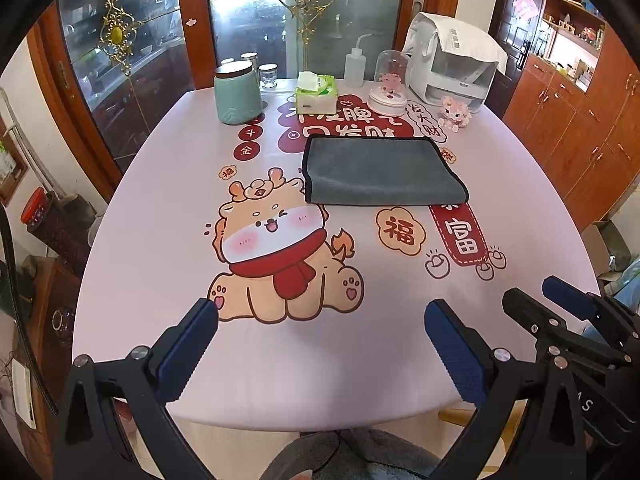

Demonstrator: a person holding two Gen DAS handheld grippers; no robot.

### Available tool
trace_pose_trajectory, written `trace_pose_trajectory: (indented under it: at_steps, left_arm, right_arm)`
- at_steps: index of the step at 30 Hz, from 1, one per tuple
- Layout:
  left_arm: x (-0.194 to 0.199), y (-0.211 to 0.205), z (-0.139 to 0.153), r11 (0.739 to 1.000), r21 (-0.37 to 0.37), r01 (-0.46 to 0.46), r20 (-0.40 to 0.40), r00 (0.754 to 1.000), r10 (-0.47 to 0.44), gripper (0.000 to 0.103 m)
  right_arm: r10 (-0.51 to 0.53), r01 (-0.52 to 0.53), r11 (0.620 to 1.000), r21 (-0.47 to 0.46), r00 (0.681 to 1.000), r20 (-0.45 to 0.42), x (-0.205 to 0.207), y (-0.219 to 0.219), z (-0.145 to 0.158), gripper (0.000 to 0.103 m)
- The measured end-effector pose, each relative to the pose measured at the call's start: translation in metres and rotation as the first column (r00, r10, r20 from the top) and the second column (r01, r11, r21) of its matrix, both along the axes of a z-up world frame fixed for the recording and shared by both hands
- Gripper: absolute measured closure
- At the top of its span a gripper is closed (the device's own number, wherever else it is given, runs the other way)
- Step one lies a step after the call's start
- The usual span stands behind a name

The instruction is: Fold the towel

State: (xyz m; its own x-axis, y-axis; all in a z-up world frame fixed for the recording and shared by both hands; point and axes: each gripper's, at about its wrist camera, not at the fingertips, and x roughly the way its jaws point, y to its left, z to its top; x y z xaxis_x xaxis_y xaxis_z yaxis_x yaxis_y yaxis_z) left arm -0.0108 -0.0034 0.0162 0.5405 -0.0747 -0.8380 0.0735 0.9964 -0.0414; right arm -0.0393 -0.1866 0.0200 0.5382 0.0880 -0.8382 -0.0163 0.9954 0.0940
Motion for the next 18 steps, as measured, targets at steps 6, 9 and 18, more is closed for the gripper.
trace_pose_trajectory:
  at_steps: [6,9,18]
  left_arm:
    - [-0.007,0.003,-0.001,1.000,0.000,-0.005,-0.002,1.000,0.005,0.000]
    - [-0.009,0.003,-0.001,1.000,0.005,-0.010,-0.007,1.000,0.010,0.000]
    - [-0.013,-0.001,0.003,0.998,0.014,-0.061,-0.014,0.998,0.061,0.000]
  right_arm:
    - [-0.018,0.018,1.000,-0.015,1.000,0.000,-0.012,0.002,0.001,0.047]
    - [-0.009,0.009,1.000,-0.020,1.000,0.001,-0.013,0.004,0.002,0.047]
    - [0.043,-0.042,0.999,-0.028,0.999,0.015,-0.012,0.007,0.009,0.047]
